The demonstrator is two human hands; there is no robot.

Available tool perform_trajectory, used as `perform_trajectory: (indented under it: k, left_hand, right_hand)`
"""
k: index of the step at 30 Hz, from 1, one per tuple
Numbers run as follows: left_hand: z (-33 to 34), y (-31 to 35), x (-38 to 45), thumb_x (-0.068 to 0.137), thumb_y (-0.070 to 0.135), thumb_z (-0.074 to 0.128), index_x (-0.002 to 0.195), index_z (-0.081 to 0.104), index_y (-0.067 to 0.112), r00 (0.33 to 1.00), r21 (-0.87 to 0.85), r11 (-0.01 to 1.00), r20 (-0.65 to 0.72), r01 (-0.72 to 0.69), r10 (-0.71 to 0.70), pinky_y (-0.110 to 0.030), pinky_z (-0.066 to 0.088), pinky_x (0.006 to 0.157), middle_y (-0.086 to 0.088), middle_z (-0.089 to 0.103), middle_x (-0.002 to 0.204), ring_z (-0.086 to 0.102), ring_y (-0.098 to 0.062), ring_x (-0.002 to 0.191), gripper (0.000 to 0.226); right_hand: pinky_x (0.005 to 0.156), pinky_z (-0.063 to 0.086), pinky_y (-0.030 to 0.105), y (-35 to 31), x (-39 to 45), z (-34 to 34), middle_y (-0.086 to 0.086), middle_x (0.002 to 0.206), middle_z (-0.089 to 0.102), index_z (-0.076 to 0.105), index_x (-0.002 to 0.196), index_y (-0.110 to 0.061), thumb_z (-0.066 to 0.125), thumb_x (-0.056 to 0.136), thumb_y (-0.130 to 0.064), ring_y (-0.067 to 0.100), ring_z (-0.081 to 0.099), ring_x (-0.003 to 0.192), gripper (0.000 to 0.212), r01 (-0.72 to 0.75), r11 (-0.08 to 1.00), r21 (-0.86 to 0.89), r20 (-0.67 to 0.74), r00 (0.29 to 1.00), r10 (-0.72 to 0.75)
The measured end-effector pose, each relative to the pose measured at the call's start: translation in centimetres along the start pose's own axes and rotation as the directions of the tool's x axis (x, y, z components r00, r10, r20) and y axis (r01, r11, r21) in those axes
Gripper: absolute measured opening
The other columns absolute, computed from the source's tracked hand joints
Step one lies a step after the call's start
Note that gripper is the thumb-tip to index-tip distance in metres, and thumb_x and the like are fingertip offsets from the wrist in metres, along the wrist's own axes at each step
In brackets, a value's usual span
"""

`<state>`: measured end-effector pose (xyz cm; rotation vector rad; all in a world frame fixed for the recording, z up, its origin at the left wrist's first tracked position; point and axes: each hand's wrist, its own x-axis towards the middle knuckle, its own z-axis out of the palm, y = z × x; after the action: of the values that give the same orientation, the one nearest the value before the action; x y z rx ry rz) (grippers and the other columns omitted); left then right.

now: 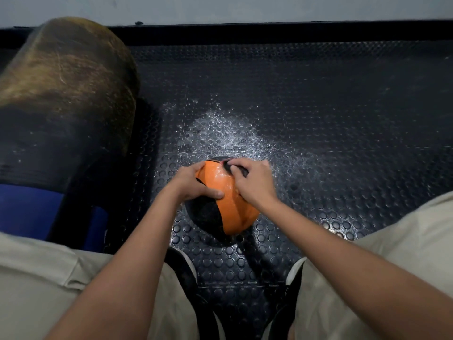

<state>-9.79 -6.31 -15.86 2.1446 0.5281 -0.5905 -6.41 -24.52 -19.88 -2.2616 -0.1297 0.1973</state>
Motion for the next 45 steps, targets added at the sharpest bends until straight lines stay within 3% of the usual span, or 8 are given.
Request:
perform_trajectory:
  k: [8,12,16,22,27,34,40,45]
  left_hand:
    - [-0.2,-0.6,-0.3,0.053,0.028,0.1,0.157,0.028,0.019,0.998,0.012,0.999,0.029,0.046,-0.047,-0.045,0.037,0.114,-0.005,0.041,0.153,0.042,-0.03,0.139,0.126]
    - [-0.4,-0.7,0.1,0.052,0.027,0.1,0.156,0.031,0.014,0.998,0.046,0.997,0.021,0.057,-0.058,-0.041,0.039,0.113,-0.008,0.044,0.152,0.045,-0.029,0.138,0.126]
    - [-0.3,-1.3,-0.1,0.053,0.025,0.1,0.154,0.036,0.017,0.998,-0.01,0.998,0.027,0.06,-0.06,-0.037,0.042,0.108,-0.005,0.051,0.145,0.05,-0.027,0.131,0.12]
    - [0.9,-0.5,-0.3,0.051,0.041,0.099,0.155,0.035,0.024,0.999,-0.047,0.998,0.025,-0.031,0.033,-0.047,0.043,0.11,0.002,0.049,0.141,0.049,-0.024,0.128,0.124]
    - [1.2,0.1,0.4,0.031,0.063,0.095,0.152,0.039,0.025,0.998,0.05,0.997,0.032,-0.063,0.062,-0.044,0.049,0.106,0.0,0.057,0.14,0.058,-0.022,0.122,0.139]
    - [2.1,0.8,-0.4,0.061,0.054,0.091,0.159,0.024,0.018,0.991,0.166,0.977,-0.012,-0.131,0.135,-0.044,0.034,0.118,-0.004,0.032,0.16,0.037,-0.026,0.143,0.124]
    - [2.5,0.3,0.8,0.035,0.077,0.072,0.138,0.053,0.024,0.978,0.201,0.959,-0.022,-0.201,0.209,-0.041,0.048,0.103,-0.002,0.06,0.13,0.058,-0.022,0.119,0.117]
    - [2.4,0.9,-0.4,0.06,0.057,0.09,0.16,0.024,0.017,0.988,0.187,0.972,-0.023,-0.145,0.152,-0.045,0.033,0.118,-0.004,0.031,0.161,0.035,-0.026,0.145,0.126]
  right_hand:
    - [0.086,0.057,0.031,1.5,0.7,-1.2,-0.005,0.101,0.073,0.075,0.109,-0.032,0.061,0.098,-0.024,0.015,0.065,0.094,0.019,-0.13,0.991,0.043,-0.11,0.985,0.134]
    - [0.068,0.032,0.006,-0.4,-0.5,-0.3,-0.001,0.109,0.06,0.071,0.117,-0.036,0.058,0.1,-0.029,0.0,0.043,0.085,0.022,-0.02,0.999,-0.03,-0.005,1.0,0.02]
    - [0.088,0.039,0.016,-1.0,-0.9,-0.7,0.001,0.107,0.055,0.07,0.12,-0.036,0.059,0.1,-0.031,0.004,0.038,0.093,0.024,0.12,0.992,-0.026,0.059,0.991,-0.118]
    - [0.09,0.037,0.024,0.5,0.8,-1.0,0.0,0.112,0.067,0.072,0.113,-0.037,0.057,0.1,-0.029,0.009,0.048,0.103,0.021,-0.088,0.996,0.018,-0.088,0.992,0.089]
    - [0.086,0.035,0.017,-0.9,-0.7,-1.2,-0.007,0.099,0.051,0.071,0.12,-0.034,0.059,0.099,-0.03,0.004,0.036,0.094,0.024,0.135,0.99,-0.033,0.054,0.99,-0.133]
    - [0.096,0.039,0.025,0.8,1.0,-2.0,-0.004,0.108,0.07,0.073,0.116,-0.033,0.059,0.1,-0.026,0.018,0.051,0.116,0.023,-0.034,0.999,-0.009,-0.099,0.995,0.033]
    - [0.086,0.038,0.013,-1.5,-0.8,-1.3,-0.001,0.108,0.047,0.073,0.117,-0.036,0.063,0.096,-0.033,0.002,0.045,0.089,0.023,0.195,0.979,-0.062,0.082,0.978,-0.19]
    - [0.096,0.046,0.026,1.0,0.8,-2.6,-0.01,0.105,0.064,0.073,0.113,-0.039,0.064,0.097,-0.032,0.011,0.055,0.107,0.02,0.028,0.999,-0.04,-0.034,0.999,-0.029]
